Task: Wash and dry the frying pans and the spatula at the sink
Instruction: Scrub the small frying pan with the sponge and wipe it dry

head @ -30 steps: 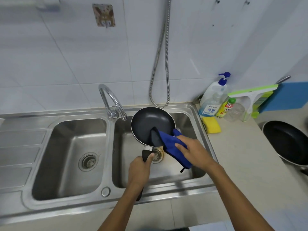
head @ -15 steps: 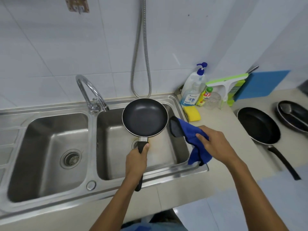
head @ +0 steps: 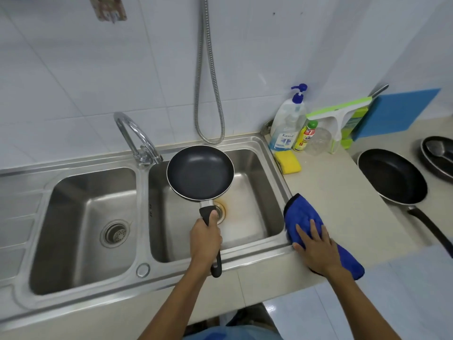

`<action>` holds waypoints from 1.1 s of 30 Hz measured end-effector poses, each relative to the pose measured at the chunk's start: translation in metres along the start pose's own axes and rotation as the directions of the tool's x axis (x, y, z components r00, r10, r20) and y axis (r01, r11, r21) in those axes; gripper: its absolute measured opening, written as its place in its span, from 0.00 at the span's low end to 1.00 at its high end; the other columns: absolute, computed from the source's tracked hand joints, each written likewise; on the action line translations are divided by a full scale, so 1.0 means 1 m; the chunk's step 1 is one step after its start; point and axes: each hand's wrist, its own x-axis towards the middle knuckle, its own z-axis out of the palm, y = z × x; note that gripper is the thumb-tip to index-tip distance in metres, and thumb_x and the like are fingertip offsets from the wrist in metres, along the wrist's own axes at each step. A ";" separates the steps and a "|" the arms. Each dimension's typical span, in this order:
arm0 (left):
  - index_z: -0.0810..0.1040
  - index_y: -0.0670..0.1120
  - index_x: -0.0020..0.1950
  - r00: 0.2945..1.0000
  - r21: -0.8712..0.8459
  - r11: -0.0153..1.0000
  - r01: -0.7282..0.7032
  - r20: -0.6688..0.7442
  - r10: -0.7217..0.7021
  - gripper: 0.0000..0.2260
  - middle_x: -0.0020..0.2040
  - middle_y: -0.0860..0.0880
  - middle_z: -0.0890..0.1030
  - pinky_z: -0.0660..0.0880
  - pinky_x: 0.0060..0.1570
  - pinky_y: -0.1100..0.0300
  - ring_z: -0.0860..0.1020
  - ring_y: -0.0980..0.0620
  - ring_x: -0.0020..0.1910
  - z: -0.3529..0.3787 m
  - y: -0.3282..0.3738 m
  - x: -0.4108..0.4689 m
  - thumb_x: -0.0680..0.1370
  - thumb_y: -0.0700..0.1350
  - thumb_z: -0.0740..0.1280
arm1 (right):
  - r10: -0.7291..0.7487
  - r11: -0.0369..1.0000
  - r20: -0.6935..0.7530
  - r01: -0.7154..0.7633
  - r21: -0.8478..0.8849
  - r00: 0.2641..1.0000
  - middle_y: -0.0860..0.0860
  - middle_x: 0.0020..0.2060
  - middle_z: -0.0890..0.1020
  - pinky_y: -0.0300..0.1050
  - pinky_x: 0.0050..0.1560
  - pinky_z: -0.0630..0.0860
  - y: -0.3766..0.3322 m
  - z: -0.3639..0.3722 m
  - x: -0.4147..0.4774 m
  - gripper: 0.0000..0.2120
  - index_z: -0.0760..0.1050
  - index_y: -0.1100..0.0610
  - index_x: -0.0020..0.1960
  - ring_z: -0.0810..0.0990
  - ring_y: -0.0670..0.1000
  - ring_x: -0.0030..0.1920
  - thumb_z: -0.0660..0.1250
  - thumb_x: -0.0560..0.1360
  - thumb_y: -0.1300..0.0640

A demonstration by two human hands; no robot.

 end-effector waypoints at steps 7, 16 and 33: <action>0.76 0.42 0.41 0.994 -0.102 0.994 -0.047 0.091 0.057 0.22 0.32 0.50 0.79 0.73 0.40 0.58 0.77 0.53 0.33 -0.001 0.006 0.005 0.85 0.56 0.56 | -0.050 0.865 -0.308 0.196 0.462 0.950 0.53 0.61 0.79 0.54 0.60 0.78 -0.092 -0.042 -0.044 0.21 0.76 0.50 0.62 0.79 0.53 0.59 0.54 0.82 0.39; 0.72 0.45 0.36 0.986 -0.119 0.987 -0.106 0.115 0.120 0.24 0.28 0.53 0.77 0.73 0.37 0.56 0.76 0.55 0.28 0.038 0.027 0.014 0.86 0.55 0.54 | -0.184 0.225 -0.011 0.053 0.973 0.983 0.47 0.48 0.86 0.54 0.53 0.83 -0.185 -0.074 -0.075 0.21 0.79 0.36 0.56 0.86 0.49 0.49 0.50 0.80 0.32; 0.77 0.38 0.47 0.946 -0.096 0.995 -0.038 0.316 0.067 0.25 0.35 0.50 0.84 0.80 0.41 0.53 0.83 0.53 0.36 0.203 0.051 -0.032 0.84 0.61 0.57 | 0.067 0.250 -0.075 0.056 0.967 0.995 0.56 0.28 0.78 0.45 0.32 0.74 -0.034 -0.070 -0.039 0.30 0.77 0.60 0.39 0.77 0.49 0.30 0.51 0.83 0.38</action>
